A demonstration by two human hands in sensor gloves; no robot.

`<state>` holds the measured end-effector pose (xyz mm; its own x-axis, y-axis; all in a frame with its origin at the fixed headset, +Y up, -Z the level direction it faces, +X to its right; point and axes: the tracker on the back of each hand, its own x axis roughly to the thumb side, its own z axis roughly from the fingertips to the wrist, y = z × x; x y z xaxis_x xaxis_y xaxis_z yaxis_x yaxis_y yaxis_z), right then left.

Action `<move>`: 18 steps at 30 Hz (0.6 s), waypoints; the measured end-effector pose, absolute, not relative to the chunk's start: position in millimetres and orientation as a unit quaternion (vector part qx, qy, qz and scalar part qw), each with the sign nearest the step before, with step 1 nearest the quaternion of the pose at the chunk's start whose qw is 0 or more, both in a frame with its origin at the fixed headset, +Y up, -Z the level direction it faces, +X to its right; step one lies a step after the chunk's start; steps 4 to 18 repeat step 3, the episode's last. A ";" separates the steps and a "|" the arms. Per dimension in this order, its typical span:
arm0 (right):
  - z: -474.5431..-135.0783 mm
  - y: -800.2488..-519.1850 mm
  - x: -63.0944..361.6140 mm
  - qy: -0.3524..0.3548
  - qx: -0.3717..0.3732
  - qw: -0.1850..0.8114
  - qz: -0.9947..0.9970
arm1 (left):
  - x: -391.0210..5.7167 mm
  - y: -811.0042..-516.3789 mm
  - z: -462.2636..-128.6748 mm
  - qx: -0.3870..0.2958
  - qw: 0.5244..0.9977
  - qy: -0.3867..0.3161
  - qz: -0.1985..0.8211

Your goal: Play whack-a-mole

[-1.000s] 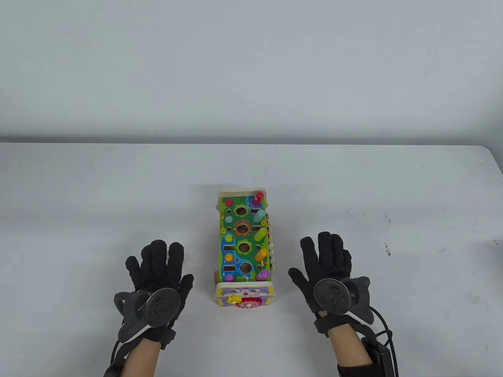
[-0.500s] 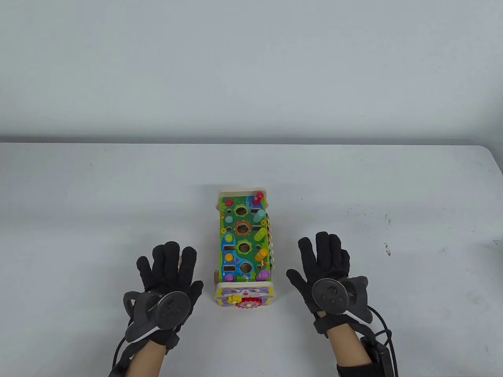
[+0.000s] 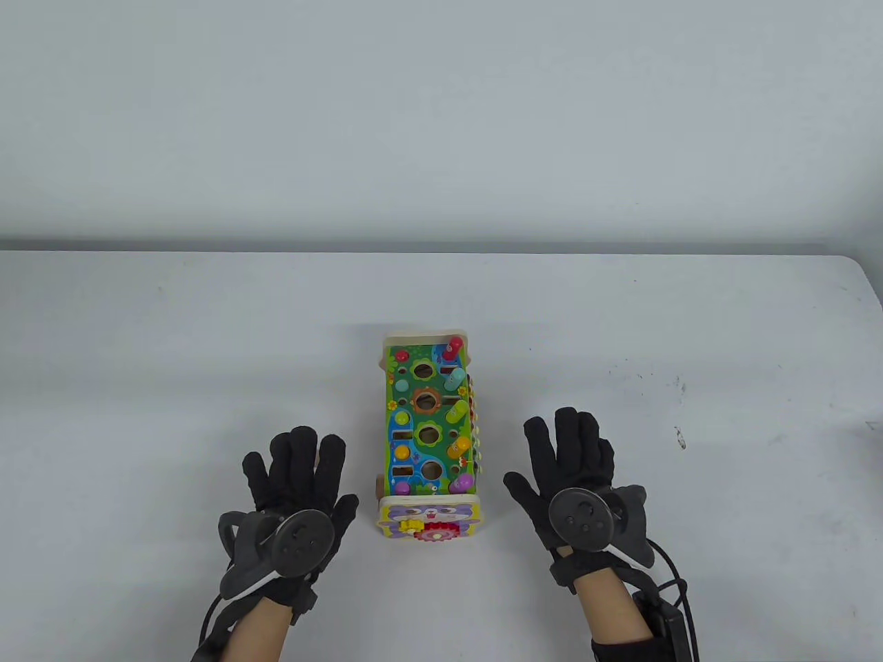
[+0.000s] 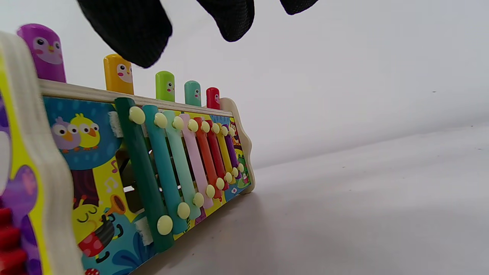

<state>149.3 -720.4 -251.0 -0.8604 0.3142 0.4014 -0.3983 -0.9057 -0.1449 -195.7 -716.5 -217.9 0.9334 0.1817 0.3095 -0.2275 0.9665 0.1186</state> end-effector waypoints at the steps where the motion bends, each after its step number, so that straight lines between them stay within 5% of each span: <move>1: -251.1 -720.5 149.3 -0.112 0.188 0.186 0.958 | -195.7 -716.5 -217.9 0.076 0.980 -0.150 0.104; 18: -251.1 -720.5 149.3 -0.111 0.188 0.186 0.958 | -195.7 -716.8 -218.1 0.075 0.980 -0.150 0.106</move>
